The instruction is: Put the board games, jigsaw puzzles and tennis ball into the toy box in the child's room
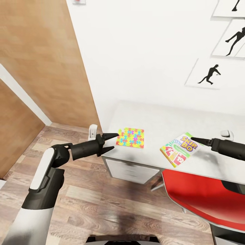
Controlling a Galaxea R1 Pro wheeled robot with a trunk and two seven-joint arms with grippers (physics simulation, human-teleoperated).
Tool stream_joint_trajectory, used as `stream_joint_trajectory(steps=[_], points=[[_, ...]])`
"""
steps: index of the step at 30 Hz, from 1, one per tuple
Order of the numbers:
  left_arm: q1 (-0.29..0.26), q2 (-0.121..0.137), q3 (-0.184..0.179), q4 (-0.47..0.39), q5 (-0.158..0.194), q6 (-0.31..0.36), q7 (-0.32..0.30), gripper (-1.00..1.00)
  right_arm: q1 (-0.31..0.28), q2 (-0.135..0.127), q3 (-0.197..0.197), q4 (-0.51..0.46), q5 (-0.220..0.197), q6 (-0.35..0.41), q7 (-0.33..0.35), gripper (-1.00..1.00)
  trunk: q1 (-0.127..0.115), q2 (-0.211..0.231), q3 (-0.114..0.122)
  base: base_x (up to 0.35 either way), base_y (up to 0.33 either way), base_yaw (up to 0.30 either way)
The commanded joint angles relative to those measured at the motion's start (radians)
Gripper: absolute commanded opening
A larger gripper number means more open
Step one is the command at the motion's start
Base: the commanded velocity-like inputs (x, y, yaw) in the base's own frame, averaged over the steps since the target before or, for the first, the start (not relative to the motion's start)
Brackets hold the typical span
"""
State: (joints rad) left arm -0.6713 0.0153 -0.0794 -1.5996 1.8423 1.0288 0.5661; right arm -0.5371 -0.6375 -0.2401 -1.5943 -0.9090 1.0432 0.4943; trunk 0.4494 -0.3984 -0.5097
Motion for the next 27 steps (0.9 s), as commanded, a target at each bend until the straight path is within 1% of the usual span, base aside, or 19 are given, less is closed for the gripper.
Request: stream_joint_trajectory(steps=[1, 5, 14, 18, 19, 21, 22, 27], points=[[-0.001, 0.001, -0.001, -0.001, 0.01, 0.0, 0.01, 1.0, -0.001, 0.0, -0.001, 0.0, 0.008, 0.004, 0.009, 1.0, 0.001, -0.002, 0.0, 0.0, 0.0, 0.0], [0.005, 0.003, -0.002, -0.001, 0.003, -0.001, -0.002, 1.0, 0.006, 0.008, -0.016, -0.009, 0.01, 0.004, -0.002, 1.0, 0.001, -0.002, 0.007, 0.0, 0.0, 0.0], [0.024, 0.015, 0.005, 0.0, -0.003, -0.001, -0.011, 1.0, 0.012, 0.018, -0.026, -0.015, 0.012, 0.004, -0.011, 1.0, 0.001, -0.002, 0.021, 0.0, 0.028, 0.0], [0.036, 0.026, 0.015, 0.001, -0.005, -0.001, -0.013, 1.0, 0.013, 0.031, -0.029, -0.016, 0.013, 0.004, -0.023, 1.0, 0.001, -0.002, 0.028, 0.0, 0.138, -0.013], [0.036, 0.026, 0.015, 0.001, -0.005, -0.001, -0.013, 1.0, 0.013, 0.031, -0.029, -0.016, 0.013, 0.004, -0.023, 1.0, 0.001, -0.002, 0.029, 0.0, 0.176, -0.028], [0.041, 0.031, 0.022, 0.001, -0.005, -0.001, -0.014, 1.0, 0.013, 0.04, -0.03, -0.017, 0.014, 0.004, -0.037, 1.0, 0.001, -0.002, 0.032, 0.002, 0.206, -0.049], [0.041, 0.031, 0.022, 0.001, -0.005, -0.001, -0.014, 1.0, 0.013, 0.04, -0.03, -0.017, 0.014, 0.004, -0.037, 1.0, 0.001, -0.002, 0.034, 0.005, 0.215, -0.056], [0.046, 0.038, 0.03, 0.002, -0.006, -0.001, -0.015, 1.0, 0.014, 0.048, -0.029, -0.018, 0.014, 0.004, -0.077, 1.0, 0.001, -0.002, 0.042, 0.01, 0.185, -0.085]])
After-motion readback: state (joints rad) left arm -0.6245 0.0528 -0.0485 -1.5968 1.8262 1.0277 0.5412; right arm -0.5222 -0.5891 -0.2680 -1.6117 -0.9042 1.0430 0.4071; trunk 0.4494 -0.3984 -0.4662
